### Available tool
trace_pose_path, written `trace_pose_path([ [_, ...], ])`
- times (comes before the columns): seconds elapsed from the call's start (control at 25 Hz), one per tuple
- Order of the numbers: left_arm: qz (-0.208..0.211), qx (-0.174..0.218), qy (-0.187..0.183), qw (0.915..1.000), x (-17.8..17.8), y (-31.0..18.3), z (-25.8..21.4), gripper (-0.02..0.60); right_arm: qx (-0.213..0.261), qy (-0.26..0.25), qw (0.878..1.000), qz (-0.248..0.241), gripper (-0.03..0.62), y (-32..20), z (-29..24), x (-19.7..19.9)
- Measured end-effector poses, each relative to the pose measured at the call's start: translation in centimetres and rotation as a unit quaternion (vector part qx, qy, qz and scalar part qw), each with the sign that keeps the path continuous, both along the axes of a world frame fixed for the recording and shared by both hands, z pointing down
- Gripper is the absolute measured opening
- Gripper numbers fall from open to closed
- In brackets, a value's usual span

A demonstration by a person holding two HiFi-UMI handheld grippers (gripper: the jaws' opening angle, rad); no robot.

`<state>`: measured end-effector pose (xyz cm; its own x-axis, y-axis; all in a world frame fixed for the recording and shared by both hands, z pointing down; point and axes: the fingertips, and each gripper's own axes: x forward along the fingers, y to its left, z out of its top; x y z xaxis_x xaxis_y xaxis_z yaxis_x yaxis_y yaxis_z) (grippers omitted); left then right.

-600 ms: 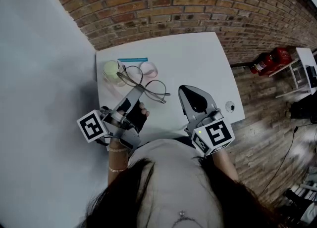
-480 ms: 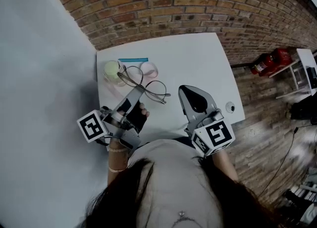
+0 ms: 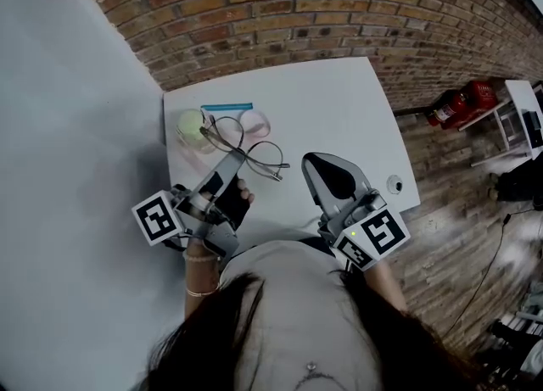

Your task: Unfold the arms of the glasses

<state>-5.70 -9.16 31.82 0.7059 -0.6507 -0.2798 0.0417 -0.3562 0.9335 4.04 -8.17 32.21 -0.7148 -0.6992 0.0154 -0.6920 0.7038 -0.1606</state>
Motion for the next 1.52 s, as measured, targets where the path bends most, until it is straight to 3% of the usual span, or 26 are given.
trace_pose_path([
  [1.04, 0.032, -0.018, 0.026, 0.9990, -1.4, -1.5, 1.3, 0.023, -0.012, -0.024, 0.995, -0.091, 0.048, 1.0, -0.1, -4.4],
  [1.52, 0.028, -0.020, 0.008, 0.9994, -1.3, -1.5, 2.1, 0.023, -0.010, -0.022, 0.993, -0.114, 0.046, 1.1, -0.2, -4.9],
])
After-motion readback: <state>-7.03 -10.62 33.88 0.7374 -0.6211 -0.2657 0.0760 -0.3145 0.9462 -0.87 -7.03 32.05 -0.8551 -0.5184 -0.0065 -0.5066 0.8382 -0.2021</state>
